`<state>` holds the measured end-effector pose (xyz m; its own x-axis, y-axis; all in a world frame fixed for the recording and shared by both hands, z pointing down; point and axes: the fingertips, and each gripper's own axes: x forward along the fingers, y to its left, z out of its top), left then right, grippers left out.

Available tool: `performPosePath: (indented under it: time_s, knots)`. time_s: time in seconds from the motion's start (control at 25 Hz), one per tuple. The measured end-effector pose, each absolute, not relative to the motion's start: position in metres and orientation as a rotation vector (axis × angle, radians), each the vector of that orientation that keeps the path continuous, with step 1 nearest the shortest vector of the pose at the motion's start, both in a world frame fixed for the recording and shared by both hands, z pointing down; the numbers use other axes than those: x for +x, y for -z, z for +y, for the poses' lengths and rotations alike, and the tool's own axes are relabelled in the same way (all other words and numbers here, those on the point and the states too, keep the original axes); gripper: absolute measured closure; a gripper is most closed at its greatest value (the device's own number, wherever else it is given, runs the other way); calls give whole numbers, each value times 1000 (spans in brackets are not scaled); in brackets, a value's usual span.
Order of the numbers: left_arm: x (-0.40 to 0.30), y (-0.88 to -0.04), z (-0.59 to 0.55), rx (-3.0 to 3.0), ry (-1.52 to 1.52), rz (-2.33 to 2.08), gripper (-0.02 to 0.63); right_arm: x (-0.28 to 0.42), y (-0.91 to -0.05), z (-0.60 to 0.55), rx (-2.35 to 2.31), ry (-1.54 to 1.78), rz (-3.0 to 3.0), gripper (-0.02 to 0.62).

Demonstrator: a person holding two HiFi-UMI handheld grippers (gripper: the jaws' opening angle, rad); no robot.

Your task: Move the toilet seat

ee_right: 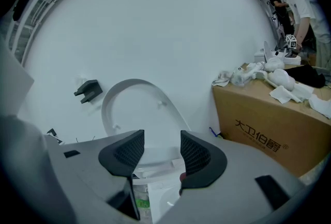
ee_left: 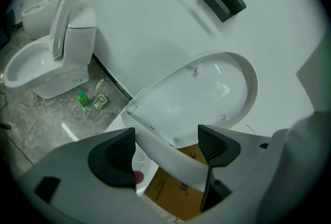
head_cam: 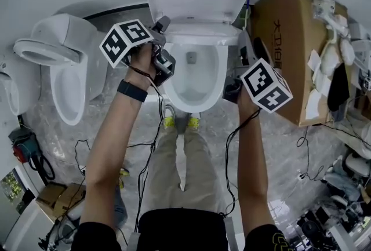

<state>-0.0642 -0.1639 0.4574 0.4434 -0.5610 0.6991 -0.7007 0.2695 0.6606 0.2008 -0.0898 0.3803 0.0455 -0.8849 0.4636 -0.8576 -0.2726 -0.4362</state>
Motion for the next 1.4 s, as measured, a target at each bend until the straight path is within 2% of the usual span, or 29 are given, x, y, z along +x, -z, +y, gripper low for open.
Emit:
performPosePath:
  time_s: [1.04,1.4]
  knots:
    - [-64,-449,-201,1356,-70,-1196,213,196,-365,-115,-2163,999,1858,382]
    - [-64,-446,-220,1340,-22,-1200,207,196,-359,-139,-2116,964,1858,413]
